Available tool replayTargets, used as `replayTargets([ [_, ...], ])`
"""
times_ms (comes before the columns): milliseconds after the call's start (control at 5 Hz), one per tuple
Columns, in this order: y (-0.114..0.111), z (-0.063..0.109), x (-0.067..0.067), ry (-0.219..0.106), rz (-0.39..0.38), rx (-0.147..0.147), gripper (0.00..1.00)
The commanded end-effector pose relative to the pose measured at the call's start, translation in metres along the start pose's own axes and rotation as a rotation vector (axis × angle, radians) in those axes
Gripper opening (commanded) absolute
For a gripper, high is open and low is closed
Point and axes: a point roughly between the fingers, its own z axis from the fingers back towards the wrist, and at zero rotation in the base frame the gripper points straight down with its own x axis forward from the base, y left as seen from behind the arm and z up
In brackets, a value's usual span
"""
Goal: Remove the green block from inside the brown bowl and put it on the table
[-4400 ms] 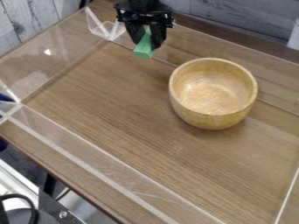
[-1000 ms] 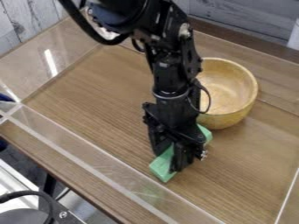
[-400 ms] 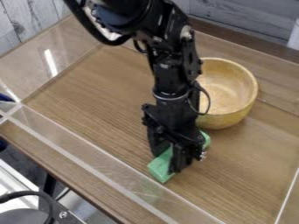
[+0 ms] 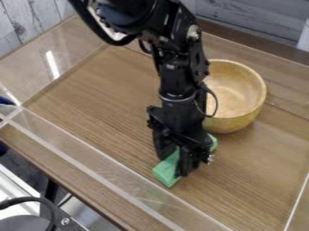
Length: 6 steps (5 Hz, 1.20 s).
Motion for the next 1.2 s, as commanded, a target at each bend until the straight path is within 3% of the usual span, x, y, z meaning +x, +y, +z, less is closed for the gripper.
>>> replayTargets([
  [0,0.003,0.012,0.011,-0.042,0.008,0.008,1.0],
  [400,0.006,0.033,0.011,-0.071,0.023,0.002,1.0],
  [600,0.007,0.051,0.012,-0.109,0.03,0.0,1.0],
  [800,0.013,0.08,0.014,-0.165,0.053,0.006,1.0],
  [1000,0.024,0.103,0.017,-0.2,0.085,0.023,1.0],
])
